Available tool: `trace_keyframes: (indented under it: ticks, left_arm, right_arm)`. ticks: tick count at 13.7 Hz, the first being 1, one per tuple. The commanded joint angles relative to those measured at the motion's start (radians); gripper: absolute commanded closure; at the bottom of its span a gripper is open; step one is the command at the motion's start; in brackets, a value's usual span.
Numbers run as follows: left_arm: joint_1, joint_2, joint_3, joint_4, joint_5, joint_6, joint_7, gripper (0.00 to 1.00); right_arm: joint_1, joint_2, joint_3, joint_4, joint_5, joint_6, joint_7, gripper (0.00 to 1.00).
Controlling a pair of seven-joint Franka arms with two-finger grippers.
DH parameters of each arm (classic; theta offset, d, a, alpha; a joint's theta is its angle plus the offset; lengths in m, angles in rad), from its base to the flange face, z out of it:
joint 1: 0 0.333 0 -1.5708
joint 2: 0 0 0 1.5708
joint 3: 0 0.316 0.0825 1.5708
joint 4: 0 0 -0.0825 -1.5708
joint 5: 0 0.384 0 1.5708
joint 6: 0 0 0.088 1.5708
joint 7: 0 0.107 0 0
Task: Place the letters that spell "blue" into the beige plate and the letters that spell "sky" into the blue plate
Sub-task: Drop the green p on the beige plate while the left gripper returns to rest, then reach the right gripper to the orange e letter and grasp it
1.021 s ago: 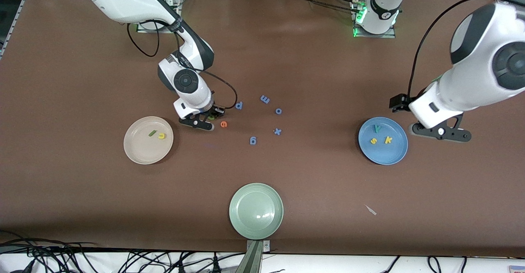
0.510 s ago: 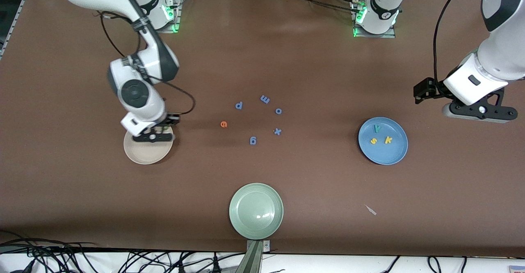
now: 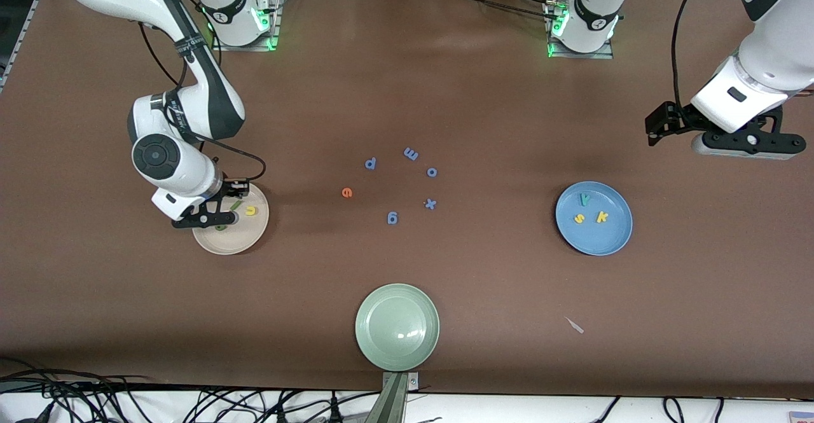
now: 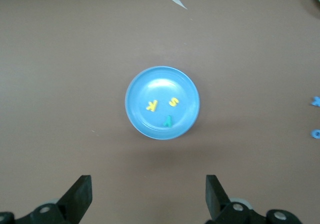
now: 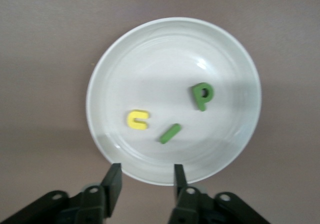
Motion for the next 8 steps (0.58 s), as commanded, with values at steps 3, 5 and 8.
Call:
trace_keyframes:
  ticks: [3, 5, 8]
  left_arm:
    - [-0.013, -0.011, 0.016, -0.008, -0.052, 0.001, 0.012, 0.0]
    - [-0.004, -0.013, 0.016, -0.008, -0.053, 0.0, 0.013, 0.0]
    - [-0.007, -0.01, 0.016, 0.003, -0.046, 0.0, 0.012, 0.0]
  right_arm:
    - [0.014, 0.115, 0.145, 0.144, 0.07, -0.001, 0.32, 0.44]
    - [0.04, 0.194, 0.191, 0.21, 0.049, 0.014, 0.438, 0.44]
    - [0.102, 0.258, 0.195, 0.227, 0.04, 0.136, 0.589, 0.44]
